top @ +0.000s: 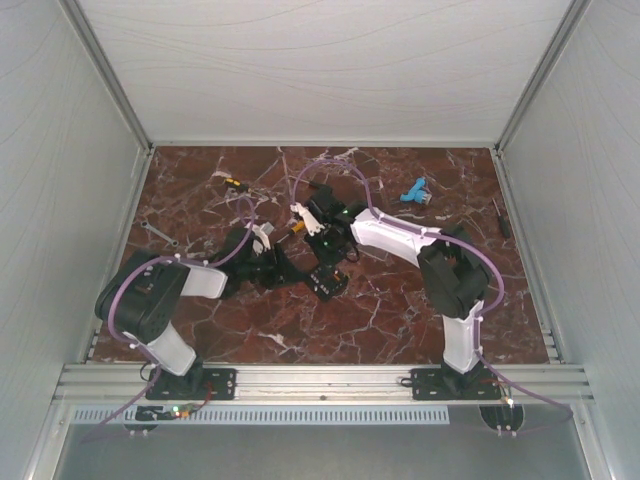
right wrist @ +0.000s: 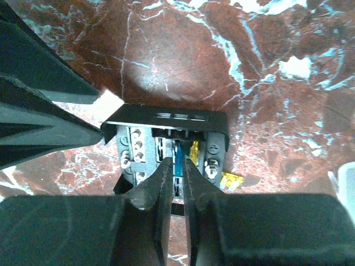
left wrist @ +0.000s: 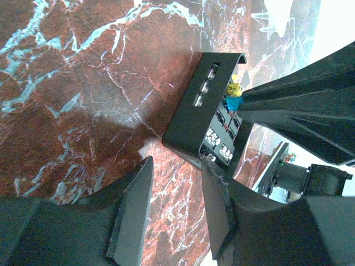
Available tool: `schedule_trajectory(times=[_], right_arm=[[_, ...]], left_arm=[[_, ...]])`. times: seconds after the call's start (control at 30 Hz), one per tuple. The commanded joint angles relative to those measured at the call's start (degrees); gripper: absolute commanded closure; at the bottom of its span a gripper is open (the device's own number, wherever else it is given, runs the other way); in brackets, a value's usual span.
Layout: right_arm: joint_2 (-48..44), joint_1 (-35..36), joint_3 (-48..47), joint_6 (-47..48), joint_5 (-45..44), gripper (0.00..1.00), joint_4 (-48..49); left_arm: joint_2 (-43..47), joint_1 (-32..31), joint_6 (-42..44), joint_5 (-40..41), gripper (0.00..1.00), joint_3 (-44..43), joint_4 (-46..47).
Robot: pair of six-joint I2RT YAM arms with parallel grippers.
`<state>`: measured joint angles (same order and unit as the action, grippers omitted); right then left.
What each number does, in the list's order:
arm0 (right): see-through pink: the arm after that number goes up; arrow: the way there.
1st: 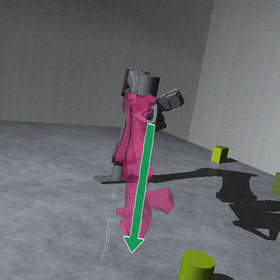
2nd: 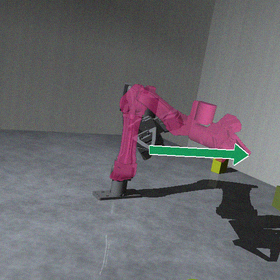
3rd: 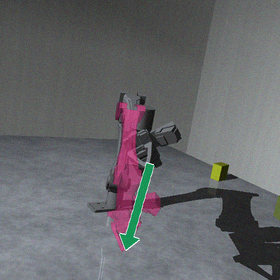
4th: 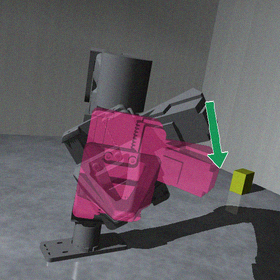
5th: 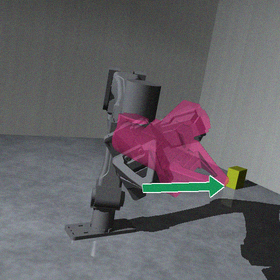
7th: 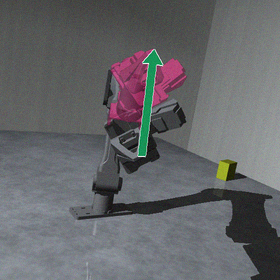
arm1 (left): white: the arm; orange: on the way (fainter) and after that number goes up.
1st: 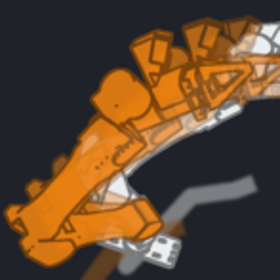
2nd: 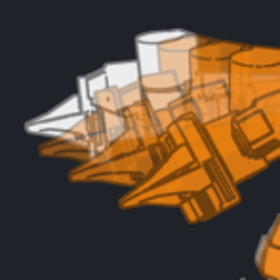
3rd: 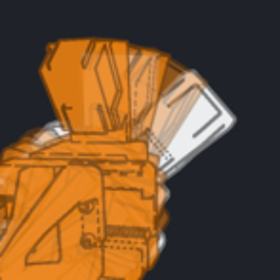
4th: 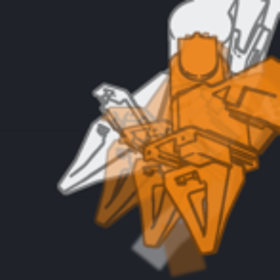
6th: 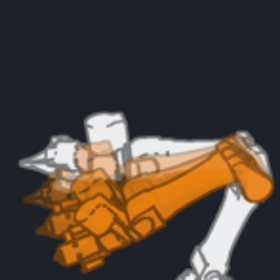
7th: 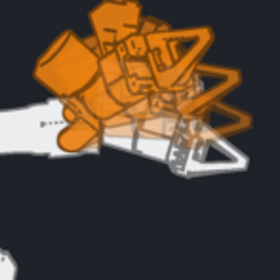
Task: Snap on the fuse box
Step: Install the fuse at the fuse box base.
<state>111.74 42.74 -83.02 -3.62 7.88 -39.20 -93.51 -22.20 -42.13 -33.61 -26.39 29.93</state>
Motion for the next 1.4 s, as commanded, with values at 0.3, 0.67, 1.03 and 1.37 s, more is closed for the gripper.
schedule_trajectory(times=[0.3,0.67,1.03,1.37], right_arm=[[-3.89,2.42,1.41,-2.18,-7.70,0.86,1.63],[-3.47,3.18,1.77,-2.27,-7.25,0.86,2.01],[-7.37,3.94,2.94,-2.79,-9.45,0.85,3.67],[-5.01,4.76,2.28,-2.58,-9.47,0.83,4.17]], left_arm=[[0.86,-1.09,0.37,0.08,0.56,-1.21,1.26],[1.12,-1.64,-0.06,-0.02,0.54,-1.21,1.54],[1.17,-1.71,-0.14,0.11,0.54,-1.18,1.68],[0.87,-1.83,-0.13,-0.04,0.54,-1.30,1.71]])
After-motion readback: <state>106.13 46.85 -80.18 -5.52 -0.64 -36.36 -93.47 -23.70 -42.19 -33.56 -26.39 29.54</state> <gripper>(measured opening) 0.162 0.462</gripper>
